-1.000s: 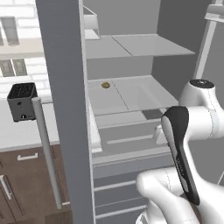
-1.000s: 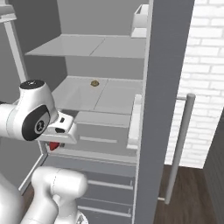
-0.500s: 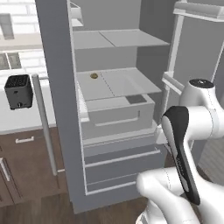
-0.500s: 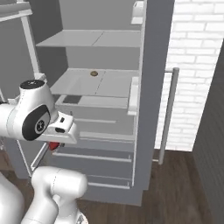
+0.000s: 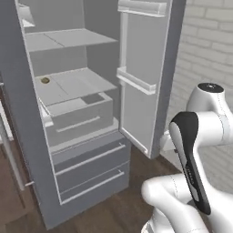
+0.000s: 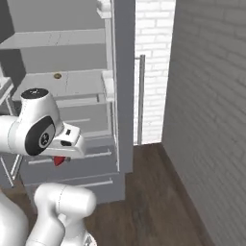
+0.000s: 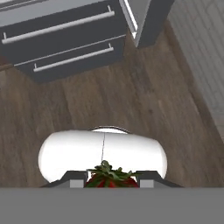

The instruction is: Take the strawberry from the fridge and place it on top of the pancake, located on the dining counter.

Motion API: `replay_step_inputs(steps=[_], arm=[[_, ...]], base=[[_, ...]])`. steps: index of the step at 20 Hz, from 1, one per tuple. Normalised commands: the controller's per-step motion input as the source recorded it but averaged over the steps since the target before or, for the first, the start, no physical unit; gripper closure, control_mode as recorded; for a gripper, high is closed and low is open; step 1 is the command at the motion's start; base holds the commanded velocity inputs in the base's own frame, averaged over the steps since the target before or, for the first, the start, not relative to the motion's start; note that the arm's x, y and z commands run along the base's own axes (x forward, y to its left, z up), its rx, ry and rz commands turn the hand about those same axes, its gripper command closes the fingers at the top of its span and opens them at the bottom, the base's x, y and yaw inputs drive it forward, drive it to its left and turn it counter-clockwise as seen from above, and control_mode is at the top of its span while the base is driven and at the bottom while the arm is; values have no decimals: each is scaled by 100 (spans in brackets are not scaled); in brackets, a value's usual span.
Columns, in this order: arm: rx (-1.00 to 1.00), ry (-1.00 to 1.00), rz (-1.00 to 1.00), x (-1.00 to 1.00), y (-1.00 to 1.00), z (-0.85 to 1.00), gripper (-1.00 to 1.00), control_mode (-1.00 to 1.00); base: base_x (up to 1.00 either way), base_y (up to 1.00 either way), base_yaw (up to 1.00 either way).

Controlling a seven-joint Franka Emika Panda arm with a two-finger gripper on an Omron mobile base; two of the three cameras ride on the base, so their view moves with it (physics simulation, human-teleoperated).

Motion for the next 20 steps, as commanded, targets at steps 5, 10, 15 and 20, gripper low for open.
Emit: replay_step_inputs(steps=[5,10,15,20], arm=[[0,0,0,0,0,0,100,100],[0,0,0,0,0,0,100,100],[0,0,0,0,0,0,100,100],[0,0,0,0,0,0,100,100]], base=[[-19,-31,-75],[-5,-51,-76],[0,-64,-79],[0,-57,-79]])
